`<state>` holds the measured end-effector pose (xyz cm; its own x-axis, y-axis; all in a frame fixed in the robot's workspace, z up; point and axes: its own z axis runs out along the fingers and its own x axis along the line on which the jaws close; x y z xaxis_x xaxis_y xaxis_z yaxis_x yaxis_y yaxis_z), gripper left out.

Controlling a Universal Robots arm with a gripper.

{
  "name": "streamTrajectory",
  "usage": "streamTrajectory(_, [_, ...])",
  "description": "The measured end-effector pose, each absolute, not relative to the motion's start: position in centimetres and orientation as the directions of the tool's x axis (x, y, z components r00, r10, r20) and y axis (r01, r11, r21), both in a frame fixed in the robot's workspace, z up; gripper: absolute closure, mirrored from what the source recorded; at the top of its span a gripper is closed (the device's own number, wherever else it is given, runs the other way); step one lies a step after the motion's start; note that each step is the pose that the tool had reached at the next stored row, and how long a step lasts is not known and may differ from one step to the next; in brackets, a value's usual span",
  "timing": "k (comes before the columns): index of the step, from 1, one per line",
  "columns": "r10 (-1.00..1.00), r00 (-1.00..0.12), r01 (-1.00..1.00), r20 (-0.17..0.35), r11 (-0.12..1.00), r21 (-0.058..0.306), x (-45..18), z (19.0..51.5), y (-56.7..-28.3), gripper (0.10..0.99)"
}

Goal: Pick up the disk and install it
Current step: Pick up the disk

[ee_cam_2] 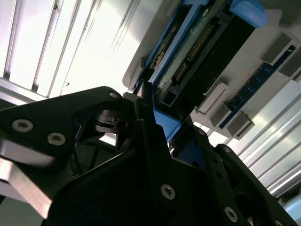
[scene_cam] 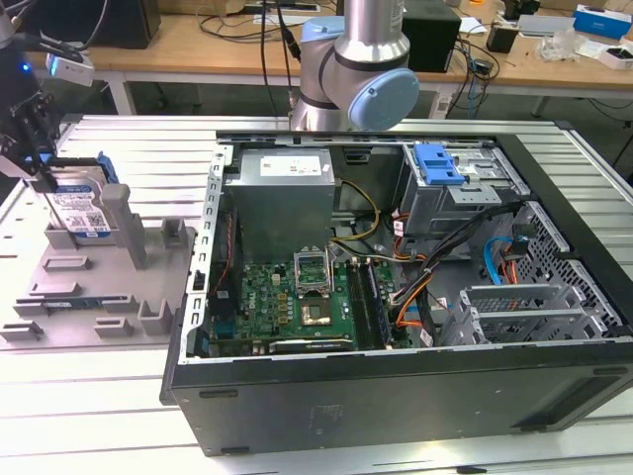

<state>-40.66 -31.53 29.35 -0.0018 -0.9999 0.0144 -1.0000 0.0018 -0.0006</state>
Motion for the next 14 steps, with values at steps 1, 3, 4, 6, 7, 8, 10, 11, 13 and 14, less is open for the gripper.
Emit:
streamTrajectory(1, [-1.000, -0.002, -1.000, 0.014, 0.002, -0.001, -40.7, 29.4, -31.5, 0.722])
streamTrajectory(3, [-1.000, -0.002, -1.000, 0.014, 0.002, 0.000, -40.7, 30.6, -31.5, 0.722])
streamTrajectory(4, [-1.000, -0.002, -1.000, 0.014, 0.002, 0.000, -40.7, 31.3, -31.5, 0.722])
streamTrajectory(6, [-1.000, -0.002, -1.000, 0.014, 0.002, 0.000, -40.7, 33.8, -31.5, 0.722])
streamTrajectory(7, [-1.000, -0.002, -1.000, 0.014, 0.002, 0.000, -40.7, 34.1, -31.5, 0.722])
streamTrajectory(8, [-1.000, -0.002, -1.000, 0.014, 0.002, 0.000, -40.7, 34.4, -31.5, 0.722])
streamTrajectory(10, [-1.000, -0.002, -1.000, 0.014, 0.002, 0.000, -40.7, 35.0, -31.5, 0.722])
streamTrajectory(11, [-1.000, -0.002, -1.000, 0.014, 0.002, 0.000, -40.7, 35.3, -31.5, 0.722])
streamTrajectory(13, [-1.000, -0.002, -1.000, 0.014, 0.002, -0.001, -40.7, 36.1, -31.5, 0.722])
streamTrajectory(14, [-1.000, -0.002, -1.000, 0.014, 0.002, 0.000, -40.7, 36.4, -31.5, 0.722])
